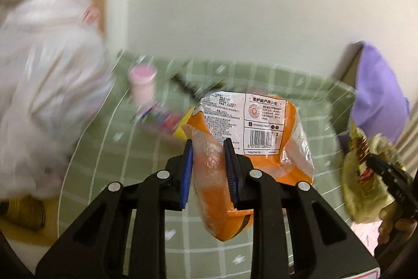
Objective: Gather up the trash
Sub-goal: 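Carry the bread bag and snack wrapper into the yellow bag with both tools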
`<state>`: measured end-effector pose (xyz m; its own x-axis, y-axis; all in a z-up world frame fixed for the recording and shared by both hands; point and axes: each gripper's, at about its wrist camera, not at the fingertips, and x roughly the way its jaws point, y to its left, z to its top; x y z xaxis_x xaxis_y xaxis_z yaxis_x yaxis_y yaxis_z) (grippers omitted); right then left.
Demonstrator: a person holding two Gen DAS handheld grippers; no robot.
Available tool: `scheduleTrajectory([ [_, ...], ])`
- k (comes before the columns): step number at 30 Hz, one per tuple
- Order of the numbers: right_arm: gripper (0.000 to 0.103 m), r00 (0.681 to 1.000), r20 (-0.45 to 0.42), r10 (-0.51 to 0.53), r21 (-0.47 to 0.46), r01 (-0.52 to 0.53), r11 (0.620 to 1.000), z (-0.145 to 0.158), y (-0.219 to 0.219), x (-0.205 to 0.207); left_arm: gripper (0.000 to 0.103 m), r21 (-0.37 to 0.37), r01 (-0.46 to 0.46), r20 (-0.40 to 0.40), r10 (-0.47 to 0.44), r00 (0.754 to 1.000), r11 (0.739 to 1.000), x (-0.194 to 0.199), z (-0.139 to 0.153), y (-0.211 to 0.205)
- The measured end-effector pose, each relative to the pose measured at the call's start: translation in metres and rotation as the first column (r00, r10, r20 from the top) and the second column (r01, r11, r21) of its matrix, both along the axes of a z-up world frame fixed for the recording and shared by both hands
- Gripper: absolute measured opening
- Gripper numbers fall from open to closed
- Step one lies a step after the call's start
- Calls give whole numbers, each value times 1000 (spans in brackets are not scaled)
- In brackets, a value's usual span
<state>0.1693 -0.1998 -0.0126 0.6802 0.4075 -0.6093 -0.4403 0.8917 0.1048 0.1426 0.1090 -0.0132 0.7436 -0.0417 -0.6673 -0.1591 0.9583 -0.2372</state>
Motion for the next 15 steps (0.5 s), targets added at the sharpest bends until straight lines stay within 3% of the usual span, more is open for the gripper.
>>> scheduleTrajectory([
  [3,15,996,84,-37,1,38,999,27,-17,-12,22,27,72,80,-74,994,997,13,32,-25],
  [6,15,985,153,-84,9,84,996,52,-35,-23,22,47,166,157,-172,973,985,28,63,-58],
  [11,15,948,256,-190,18,192,981,90,-75,-46,22,78,343,242,-352,904,936,47,98,-127],
  [15,15,919,299,-259,7,269,963,107,-103,-59,22,92,476,271,-482,833,875,59,113,-186],
])
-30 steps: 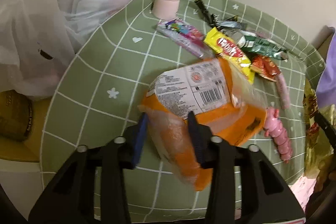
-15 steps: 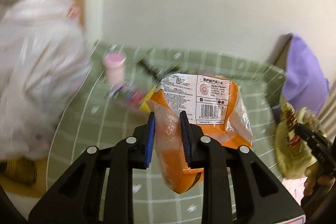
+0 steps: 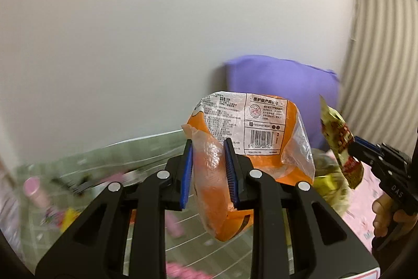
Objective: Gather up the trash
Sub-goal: 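Carry the bread bag and snack wrapper into the yellow bag with both tools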
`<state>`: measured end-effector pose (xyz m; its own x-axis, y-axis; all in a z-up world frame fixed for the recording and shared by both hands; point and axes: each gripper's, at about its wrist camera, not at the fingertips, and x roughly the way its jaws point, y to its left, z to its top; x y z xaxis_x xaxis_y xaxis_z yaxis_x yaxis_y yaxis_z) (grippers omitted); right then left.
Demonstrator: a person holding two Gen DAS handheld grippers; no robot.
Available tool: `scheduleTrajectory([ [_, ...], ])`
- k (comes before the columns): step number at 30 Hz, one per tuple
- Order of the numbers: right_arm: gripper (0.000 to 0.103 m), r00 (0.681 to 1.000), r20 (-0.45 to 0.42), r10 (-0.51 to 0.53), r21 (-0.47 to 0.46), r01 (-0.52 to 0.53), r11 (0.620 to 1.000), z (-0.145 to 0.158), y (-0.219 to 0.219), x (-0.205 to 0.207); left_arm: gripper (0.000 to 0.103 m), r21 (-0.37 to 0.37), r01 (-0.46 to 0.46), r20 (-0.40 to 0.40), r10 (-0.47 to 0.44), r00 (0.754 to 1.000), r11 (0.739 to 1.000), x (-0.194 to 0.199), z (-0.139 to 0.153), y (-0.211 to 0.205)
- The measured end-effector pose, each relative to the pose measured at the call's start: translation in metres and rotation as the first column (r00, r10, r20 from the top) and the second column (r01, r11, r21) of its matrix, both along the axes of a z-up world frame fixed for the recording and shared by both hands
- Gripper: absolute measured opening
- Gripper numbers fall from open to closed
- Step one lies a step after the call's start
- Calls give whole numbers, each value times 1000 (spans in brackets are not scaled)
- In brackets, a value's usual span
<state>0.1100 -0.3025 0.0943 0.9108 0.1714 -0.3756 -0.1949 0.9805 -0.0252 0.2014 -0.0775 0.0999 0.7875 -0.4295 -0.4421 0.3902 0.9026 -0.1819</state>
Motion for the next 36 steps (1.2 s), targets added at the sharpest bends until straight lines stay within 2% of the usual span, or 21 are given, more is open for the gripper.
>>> scheduleTrajectory([
  [6,15,992,27,-120,-18,121,993,15,-46,-14,23,23,148,21,-148,989,989,11,5,-68],
  [10,15,984,17,-177,6,176,984,17,-75,-21,23,37,220,-9,-220,976,975,17,-4,-106],
  [15,15,979,-38,-201,49,203,978,0,-99,-20,23,60,307,-68,-303,950,950,23,-27,-147],
  [20,15,979,-115,-170,134,185,974,-28,-121,-5,23,123,375,-152,-356,922,919,25,-71,-189],
  [22,15,976,-160,-150,162,176,971,-45,-125,7,23,152,409,-229,-370,900,900,28,-94,-199],
  [25,15,964,-232,-126,155,165,974,-72,-126,25,23,161,424,-293,-367,883,891,28,-115,-202],
  [30,15,935,-342,-91,105,134,985,-111,-117,47,24,112,417,-326,-363,873,902,34,-126,-190],
  [36,15,924,-363,-123,-6,130,991,-123,-115,53,24,131,426,-335,-365,869,895,40,-129,-199],
])
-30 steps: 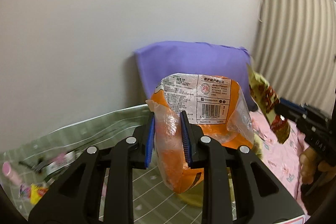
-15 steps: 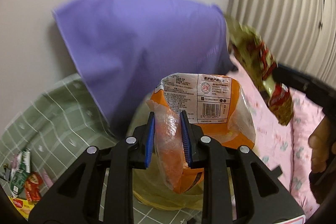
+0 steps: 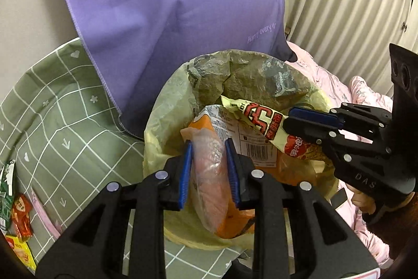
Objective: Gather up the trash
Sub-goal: 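Carry the bread bag and snack wrapper into the yellow bag with both tools, then open both tools in the yellow bag and return to the table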
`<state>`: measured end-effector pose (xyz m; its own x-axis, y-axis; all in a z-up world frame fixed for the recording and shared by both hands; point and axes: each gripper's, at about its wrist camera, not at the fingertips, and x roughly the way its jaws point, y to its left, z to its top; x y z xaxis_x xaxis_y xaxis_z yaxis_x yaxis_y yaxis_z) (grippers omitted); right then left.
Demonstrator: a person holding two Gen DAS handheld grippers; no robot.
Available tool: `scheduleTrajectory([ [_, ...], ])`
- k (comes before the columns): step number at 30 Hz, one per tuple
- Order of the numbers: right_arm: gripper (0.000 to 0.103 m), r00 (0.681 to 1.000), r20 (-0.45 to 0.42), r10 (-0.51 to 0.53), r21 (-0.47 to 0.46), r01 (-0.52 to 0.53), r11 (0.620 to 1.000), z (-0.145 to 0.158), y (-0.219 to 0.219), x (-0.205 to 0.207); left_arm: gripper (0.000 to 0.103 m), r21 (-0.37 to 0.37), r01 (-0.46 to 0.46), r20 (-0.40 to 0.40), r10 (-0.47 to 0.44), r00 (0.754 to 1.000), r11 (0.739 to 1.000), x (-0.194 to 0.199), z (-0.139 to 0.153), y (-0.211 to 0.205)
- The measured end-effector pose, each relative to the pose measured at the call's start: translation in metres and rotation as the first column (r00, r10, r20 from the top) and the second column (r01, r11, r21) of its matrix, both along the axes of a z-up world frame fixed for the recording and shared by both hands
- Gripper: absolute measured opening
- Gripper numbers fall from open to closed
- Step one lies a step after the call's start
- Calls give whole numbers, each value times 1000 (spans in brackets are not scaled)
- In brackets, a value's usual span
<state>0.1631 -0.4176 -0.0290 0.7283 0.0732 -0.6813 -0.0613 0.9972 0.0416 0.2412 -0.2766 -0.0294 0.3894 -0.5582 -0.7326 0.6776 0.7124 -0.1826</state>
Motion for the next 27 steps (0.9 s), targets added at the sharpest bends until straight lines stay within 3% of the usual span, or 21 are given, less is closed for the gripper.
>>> scheduleTrajectory([
  [7,15,1000,-11,-17,-20,17,1000,-8,-8,-6,24,0,26,18,-26,999,1000,16,-4,-21],
  [12,15,1000,-17,-15,-32,14,999,-13,-1,-10,30,-63,20,-37,-22,999,998,19,-8,-11],
  [15,15,999,-14,-29,-38,29,999,-14,2,-9,31,-59,14,-39,-16,999,998,19,-8,-9],
  [17,15,999,-4,-49,-38,48,998,-13,2,-7,34,-63,10,-47,-13,999,998,20,-8,-9],
  [21,15,996,1,-87,3,87,996,-10,-5,-7,55,-119,-3,-33,-1,999,993,17,3,4],
  [27,17,995,14,-102,9,102,995,-1,-2,-9,56,-156,-53,-9,52,999,986,12,22,28],
])
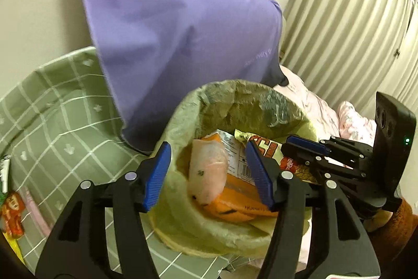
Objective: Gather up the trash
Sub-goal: 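Open both tools in the yellow bag and return to the table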
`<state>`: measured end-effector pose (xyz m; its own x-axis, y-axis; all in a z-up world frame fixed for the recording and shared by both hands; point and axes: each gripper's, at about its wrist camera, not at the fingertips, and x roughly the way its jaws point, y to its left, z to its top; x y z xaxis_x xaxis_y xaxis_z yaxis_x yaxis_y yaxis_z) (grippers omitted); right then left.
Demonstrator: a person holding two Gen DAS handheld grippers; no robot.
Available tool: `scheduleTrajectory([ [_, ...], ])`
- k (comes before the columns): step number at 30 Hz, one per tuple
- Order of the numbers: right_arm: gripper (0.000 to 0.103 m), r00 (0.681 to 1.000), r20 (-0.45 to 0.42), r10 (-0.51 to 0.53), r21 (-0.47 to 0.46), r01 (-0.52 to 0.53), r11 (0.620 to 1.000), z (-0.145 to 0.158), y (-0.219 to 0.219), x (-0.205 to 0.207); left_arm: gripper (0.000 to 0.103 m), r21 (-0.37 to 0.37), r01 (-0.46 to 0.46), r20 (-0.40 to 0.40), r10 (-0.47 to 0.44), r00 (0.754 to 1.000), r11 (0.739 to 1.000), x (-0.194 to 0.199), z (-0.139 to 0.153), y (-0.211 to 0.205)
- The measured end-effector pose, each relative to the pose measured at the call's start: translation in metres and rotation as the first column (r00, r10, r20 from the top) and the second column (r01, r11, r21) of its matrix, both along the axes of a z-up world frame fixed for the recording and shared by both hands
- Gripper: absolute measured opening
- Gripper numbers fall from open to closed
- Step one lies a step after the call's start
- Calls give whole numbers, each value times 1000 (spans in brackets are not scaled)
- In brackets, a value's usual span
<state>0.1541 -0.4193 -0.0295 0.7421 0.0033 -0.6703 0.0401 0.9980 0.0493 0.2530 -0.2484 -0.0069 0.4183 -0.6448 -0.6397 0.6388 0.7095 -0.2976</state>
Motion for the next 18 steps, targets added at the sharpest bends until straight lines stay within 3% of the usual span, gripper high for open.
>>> scheduleTrajectory([
  [3,36,999,36,10,-12,-10,1000,9,9,-4,57,-11,-56,5,56,998,998,-6,5,23],
  [12,37,994,103,31,-44,-26,999,31,48,-6,57,29,-274,20,273,962,961,-29,-13,119],
  [18,37,987,117,114,-39,-110,993,37,94,1,57,68,-471,14,471,882,880,-43,-38,214],
])
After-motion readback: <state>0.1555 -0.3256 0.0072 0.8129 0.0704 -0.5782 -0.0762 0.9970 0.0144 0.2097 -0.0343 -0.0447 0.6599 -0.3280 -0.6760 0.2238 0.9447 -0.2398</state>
